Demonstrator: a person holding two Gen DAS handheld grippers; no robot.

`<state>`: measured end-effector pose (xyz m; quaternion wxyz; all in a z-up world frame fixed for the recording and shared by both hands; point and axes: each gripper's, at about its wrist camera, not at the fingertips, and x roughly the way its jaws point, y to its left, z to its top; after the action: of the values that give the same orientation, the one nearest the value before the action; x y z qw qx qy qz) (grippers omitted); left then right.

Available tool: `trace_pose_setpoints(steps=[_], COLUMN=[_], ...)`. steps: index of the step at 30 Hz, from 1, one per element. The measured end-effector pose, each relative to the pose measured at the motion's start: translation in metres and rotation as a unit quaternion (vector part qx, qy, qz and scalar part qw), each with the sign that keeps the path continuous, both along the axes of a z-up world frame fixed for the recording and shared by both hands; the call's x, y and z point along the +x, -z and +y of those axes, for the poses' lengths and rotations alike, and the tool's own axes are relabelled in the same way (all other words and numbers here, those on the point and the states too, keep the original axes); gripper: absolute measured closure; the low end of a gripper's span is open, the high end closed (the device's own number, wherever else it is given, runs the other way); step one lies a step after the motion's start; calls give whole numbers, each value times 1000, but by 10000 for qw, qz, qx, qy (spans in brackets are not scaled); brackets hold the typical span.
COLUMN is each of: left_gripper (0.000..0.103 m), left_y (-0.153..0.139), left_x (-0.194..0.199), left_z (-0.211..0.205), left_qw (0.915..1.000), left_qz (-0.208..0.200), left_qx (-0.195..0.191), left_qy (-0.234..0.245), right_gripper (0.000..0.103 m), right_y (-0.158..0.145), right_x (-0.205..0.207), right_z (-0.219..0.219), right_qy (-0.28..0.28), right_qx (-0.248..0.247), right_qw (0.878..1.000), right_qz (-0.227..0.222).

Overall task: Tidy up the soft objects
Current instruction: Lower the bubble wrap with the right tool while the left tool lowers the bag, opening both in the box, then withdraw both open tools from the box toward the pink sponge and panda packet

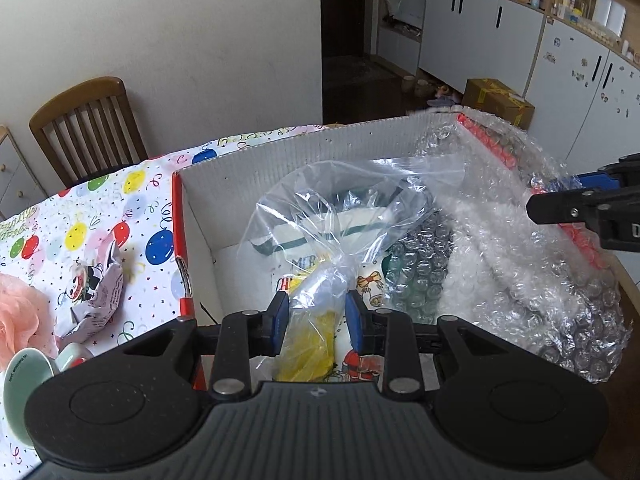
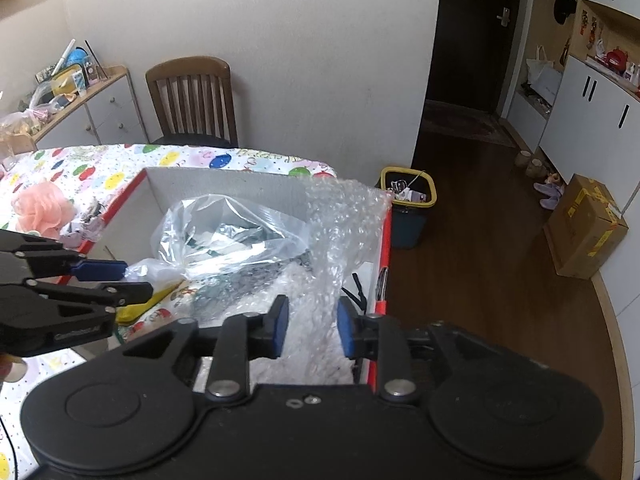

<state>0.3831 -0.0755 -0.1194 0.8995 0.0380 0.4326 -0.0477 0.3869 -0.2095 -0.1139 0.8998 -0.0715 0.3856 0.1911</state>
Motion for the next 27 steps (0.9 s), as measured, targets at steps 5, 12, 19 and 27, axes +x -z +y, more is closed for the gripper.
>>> trace_pose_setpoints(steps=[5, 12, 19, 27], left_gripper=[39, 38, 36, 36], left_y=[-4, -13, -28, -54], left_x=[-6, -21, -43, -70], left_z=[5, 9, 16, 31], left_qw=[9998, 9992, 9983, 9958], left_qz=[-64, -247, -408, -683], left_qx=[-165, -324, -424, -602], left_qy=[-12, 12, 36, -17], right_gripper=[66, 65, 54, 44], right_y=[-5, -11, -22, -38], right_x=[-10, -21, -43, -70], right_z=[-2, -5, 0, 16], right_qy=[-84, -77, -198, -347], right_qx=[81, 202, 321, 362], right_qw=[9999, 9997, 9992, 9985], right_qz=[-37, -64, -133, -230])
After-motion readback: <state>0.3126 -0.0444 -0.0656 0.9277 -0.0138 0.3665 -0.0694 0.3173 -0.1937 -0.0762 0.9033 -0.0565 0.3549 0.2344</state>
